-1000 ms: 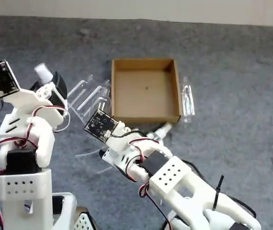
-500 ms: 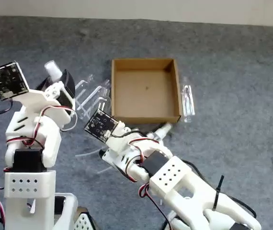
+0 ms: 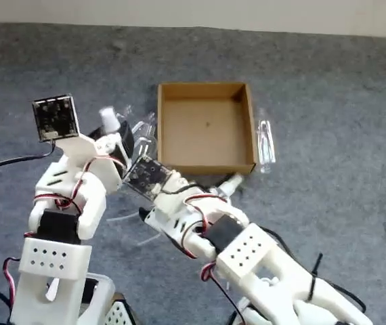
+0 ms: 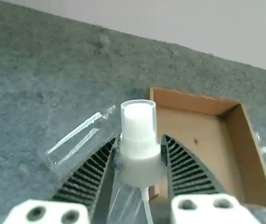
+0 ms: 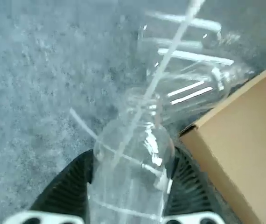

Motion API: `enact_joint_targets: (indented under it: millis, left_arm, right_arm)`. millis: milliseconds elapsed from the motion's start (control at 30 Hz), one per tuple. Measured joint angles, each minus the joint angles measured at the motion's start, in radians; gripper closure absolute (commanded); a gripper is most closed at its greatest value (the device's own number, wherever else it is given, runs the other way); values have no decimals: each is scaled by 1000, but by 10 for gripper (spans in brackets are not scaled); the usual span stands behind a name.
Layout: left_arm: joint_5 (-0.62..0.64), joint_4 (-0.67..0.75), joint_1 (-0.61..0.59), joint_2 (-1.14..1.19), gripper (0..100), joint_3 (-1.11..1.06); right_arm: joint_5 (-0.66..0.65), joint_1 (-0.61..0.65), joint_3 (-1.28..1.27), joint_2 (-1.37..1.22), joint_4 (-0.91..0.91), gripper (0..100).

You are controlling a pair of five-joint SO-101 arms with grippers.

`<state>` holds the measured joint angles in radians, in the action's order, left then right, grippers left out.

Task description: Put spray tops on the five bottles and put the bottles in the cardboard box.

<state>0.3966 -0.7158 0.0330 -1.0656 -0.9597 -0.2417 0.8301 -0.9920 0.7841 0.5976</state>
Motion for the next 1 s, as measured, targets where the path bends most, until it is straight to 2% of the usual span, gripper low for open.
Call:
enact_joint_targets:
  millis: [100,300,567,700,1000]
  left_arm:
    - [0,-23,26,-3,997,2]
    - [-2,-69,114,0,997,2]
    - [-2,-160,123,-6,997,31]
    - [-2,-172,130,-6,997,38]
    - [-66,-183,253,-17,997,14]
  right_arm:
    - [52,-38,-28,72,2,995]
    - [74,-55,-74,120,2,995]
    - [130,-86,-75,121,2,995]
    - [144,-87,-75,121,2,995]
    - [152,-109,-77,120,2,995]
